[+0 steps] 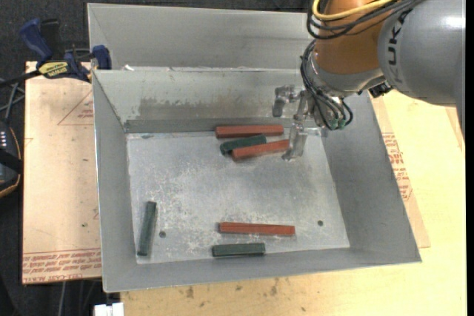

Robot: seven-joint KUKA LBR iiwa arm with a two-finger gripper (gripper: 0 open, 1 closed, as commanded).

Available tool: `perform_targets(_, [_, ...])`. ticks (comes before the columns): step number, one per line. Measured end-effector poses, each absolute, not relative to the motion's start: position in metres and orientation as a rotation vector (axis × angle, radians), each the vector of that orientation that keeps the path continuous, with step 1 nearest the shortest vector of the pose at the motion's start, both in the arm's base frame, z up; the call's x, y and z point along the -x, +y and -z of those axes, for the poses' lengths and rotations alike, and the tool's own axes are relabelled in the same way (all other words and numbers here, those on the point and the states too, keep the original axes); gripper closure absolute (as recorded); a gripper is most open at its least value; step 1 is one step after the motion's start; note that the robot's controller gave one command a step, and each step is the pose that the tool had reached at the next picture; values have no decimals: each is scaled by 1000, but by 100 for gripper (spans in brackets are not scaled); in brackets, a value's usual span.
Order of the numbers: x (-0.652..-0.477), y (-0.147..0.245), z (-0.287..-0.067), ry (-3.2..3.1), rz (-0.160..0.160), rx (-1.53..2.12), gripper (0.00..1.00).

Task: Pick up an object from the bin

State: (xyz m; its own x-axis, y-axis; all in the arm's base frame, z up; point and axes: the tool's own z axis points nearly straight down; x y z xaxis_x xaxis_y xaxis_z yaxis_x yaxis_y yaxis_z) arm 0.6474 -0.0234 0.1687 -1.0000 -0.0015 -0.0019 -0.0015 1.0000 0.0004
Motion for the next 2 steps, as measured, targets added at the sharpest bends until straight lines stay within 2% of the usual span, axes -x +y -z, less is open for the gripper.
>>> perform_targets(1, [-647,-23,-169,3140,-1,2,0])
perform_targets(2, [-654,-27,-123,3131,0,15,0])
